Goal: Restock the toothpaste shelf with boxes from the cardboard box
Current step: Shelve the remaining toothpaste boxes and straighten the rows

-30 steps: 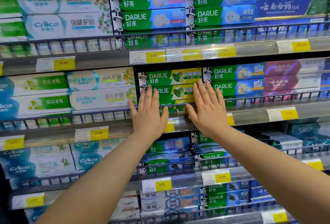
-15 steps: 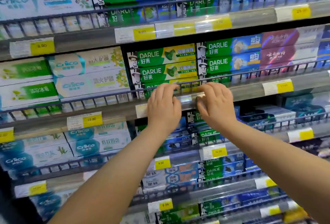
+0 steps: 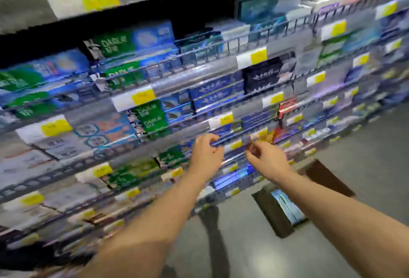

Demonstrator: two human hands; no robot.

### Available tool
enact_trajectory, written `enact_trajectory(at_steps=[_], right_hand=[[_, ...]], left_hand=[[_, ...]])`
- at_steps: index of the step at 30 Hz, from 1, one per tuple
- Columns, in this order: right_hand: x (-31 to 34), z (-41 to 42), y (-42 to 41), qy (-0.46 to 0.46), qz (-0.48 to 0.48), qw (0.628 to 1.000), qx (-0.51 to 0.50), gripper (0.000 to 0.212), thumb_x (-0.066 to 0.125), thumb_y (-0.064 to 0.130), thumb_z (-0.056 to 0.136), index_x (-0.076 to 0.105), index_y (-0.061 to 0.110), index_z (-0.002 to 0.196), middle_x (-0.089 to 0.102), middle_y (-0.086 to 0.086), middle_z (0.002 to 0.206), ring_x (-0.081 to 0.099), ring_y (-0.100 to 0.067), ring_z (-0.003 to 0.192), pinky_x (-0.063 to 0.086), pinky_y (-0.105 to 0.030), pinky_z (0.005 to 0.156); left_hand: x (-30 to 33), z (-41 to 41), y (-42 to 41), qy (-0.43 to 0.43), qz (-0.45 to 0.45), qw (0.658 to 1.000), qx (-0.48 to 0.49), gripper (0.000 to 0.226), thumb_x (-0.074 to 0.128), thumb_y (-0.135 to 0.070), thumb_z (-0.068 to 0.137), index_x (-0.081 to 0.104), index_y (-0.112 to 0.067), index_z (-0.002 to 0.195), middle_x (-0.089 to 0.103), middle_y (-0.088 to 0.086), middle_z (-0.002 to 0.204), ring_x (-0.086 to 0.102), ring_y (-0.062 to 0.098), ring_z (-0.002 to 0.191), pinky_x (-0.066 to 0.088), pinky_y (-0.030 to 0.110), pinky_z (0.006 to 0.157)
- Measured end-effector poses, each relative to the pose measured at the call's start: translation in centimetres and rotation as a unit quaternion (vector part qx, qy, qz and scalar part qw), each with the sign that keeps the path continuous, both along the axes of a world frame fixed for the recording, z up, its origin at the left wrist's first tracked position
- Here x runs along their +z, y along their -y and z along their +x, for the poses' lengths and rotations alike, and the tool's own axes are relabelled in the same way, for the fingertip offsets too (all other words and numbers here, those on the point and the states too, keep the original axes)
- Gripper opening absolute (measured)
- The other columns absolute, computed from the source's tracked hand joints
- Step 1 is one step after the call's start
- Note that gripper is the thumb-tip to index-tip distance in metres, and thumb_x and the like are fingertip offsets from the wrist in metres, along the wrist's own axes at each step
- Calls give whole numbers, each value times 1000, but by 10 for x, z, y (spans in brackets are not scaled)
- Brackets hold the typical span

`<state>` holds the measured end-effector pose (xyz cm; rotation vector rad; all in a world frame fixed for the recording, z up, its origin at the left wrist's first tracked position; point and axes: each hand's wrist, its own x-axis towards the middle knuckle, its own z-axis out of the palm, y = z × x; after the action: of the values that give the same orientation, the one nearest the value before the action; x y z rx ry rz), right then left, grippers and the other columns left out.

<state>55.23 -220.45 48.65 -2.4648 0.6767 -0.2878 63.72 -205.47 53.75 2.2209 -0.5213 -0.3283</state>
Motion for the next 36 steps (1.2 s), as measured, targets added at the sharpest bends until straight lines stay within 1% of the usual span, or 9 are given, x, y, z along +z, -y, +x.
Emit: enact_trajectory(at_steps=[8,13,15,18,22,26,31,33,36], right_hand=[[-94,-114,128,-167,43,984,-36,22,54,33,85,59,13,93,66,-13,98,61,-33,98,46,-37,76],[-138,-143,201,-277,37,960,-36,45,52,36,89,48,17,130,61,-13,120,55,-33,113,44,-37,88],[-157,-144,230,-289,50,955,-46,39,52,33,88,53,16,123,62,-13,118,56,-32,112,44,-35,87],[-190,-138,269,-311,85,945,-49,35,53,34,87,54,16,116,65,-11,111,58,-30,107,44,-34,85],[-240,-122,322,-323,119,937,-55,34,55,34,87,53,16,116,64,-5,107,60,-24,98,45,-29,75],[-310,-105,376,-343,151,926,-37,36,56,33,88,52,16,119,62,-6,111,60,-25,100,48,-32,83],[-415,-100,429,-383,174,907,6,35,54,29,89,51,13,119,60,-8,114,59,-29,106,47,-34,89],[-464,-103,445,-388,191,902,0,31,57,28,87,54,12,114,63,-10,111,60,-30,107,47,-33,89],[-537,-103,467,-388,196,900,-6,27,59,24,87,56,9,109,65,-14,107,61,-29,104,44,-29,85]], left_hand=[[-117,-98,120,-147,14,988,37,23,58,1,82,62,5,105,60,24,112,57,31,106,39,25,84],[-174,-123,172,-216,44,974,43,54,55,-22,72,51,11,115,55,13,97,57,21,77,43,16,74],[-197,-119,202,-228,73,970,40,49,53,-23,75,54,8,113,58,24,107,59,34,95,45,30,83],[-225,-106,244,-261,120,958,18,38,54,-11,87,49,-1,123,52,17,123,51,31,116,41,30,91],[-278,-94,302,-280,117,953,3,35,55,-12,84,54,-9,119,55,8,117,57,25,107,43,24,84],[-352,-92,348,-316,134,939,14,21,52,-23,82,50,-24,103,57,8,108,63,32,91,51,41,81],[-436,-119,393,-324,150,931,70,21,42,-19,95,47,-32,80,59,0,83,57,13,75,46,28,71],[-479,-132,408,-339,143,926,80,18,42,-15,97,51,-28,87,50,-9,75,53,7,72,42,20,66],[-555,-147,430,-344,139,923,99,23,45,-8,94,58,-8,112,54,-2,87,54,16,85,39,24,75]])
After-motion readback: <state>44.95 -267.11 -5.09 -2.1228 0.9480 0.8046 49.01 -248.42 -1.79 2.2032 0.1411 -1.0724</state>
